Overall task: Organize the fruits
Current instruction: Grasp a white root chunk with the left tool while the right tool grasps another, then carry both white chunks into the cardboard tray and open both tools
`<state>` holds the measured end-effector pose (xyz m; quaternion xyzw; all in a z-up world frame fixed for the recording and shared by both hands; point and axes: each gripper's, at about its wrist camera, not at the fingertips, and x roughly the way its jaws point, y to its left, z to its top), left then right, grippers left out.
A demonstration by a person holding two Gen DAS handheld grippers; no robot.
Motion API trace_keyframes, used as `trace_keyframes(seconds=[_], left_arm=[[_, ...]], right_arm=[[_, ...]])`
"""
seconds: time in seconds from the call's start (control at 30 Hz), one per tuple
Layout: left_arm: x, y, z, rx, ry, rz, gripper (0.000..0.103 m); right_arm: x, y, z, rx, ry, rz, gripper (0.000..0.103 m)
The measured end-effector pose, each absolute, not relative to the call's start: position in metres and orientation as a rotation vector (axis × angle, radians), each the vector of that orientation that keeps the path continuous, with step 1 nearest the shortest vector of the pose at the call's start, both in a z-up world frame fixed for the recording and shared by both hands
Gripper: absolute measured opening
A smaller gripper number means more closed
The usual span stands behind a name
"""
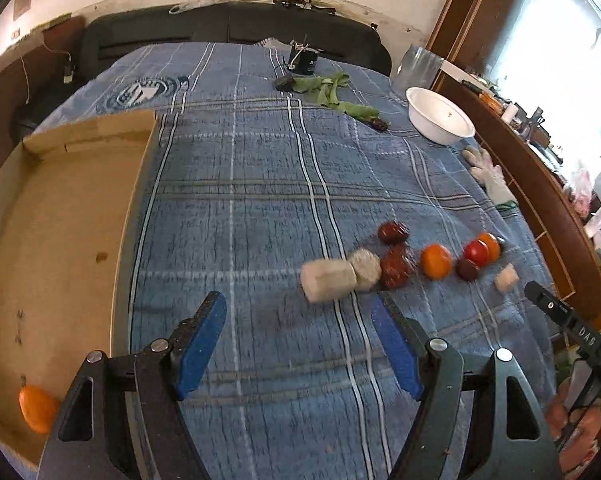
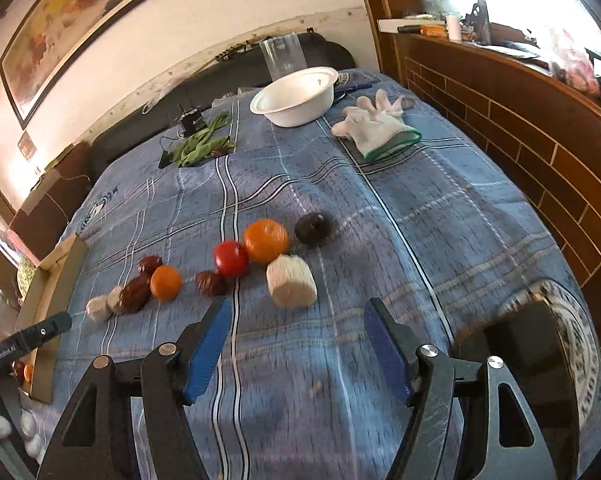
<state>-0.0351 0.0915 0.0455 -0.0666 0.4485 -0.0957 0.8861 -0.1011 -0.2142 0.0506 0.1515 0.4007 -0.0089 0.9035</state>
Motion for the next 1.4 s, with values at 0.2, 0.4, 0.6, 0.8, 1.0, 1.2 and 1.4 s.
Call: trace_keyframes(seconds=[0.2, 0.4, 0.6, 0.8, 1.0, 1.2, 1.4], left_arm=[[-0.014, 0.080, 0.036, -0.090, 0.913, -0.238, 0.074], [-0.008, 0.064, 0.023, -0.009, 0.911, -0.307, 0.074], [-0.014, 0.046, 0.015, 0.073, 0.906, -0.367, 0.056], [-0.021, 0.047, 0.017, 0.081, 0.903, -0.344, 0.035], [-0.038, 0.071, 0.029, -0.036, 0.888, -0.334, 0.035], [-0.060, 0.104, 0.047, -0.132, 0.849, -0.291, 0.035], [-0.074, 0.156, 0.061, -0.191, 0.827, -0.179, 0.035]], right_arm=[[-0.076, -0.207, 0.036, 0.274, 0.870, -0.015, 0.066], [-0.064, -0.207, 0.025, 0.270, 0.903, -0.023, 0.061], [-0.062, -0.201, 0.025, 0.237, 0.901, -0.035, 0.059], [-0.067, -0.196, 0.026, 0.218, 0.895, -0.042, 0.035], [-0.082, -0.198, 0.033, 0.255, 0.876, -0.026, 0.035], [-0.095, -0.177, 0.048, 0.240, 0.854, 0.020, 0.035], [-0.099, -0.116, 0.067, 0.180, 0.844, 0.157, 0.035]])
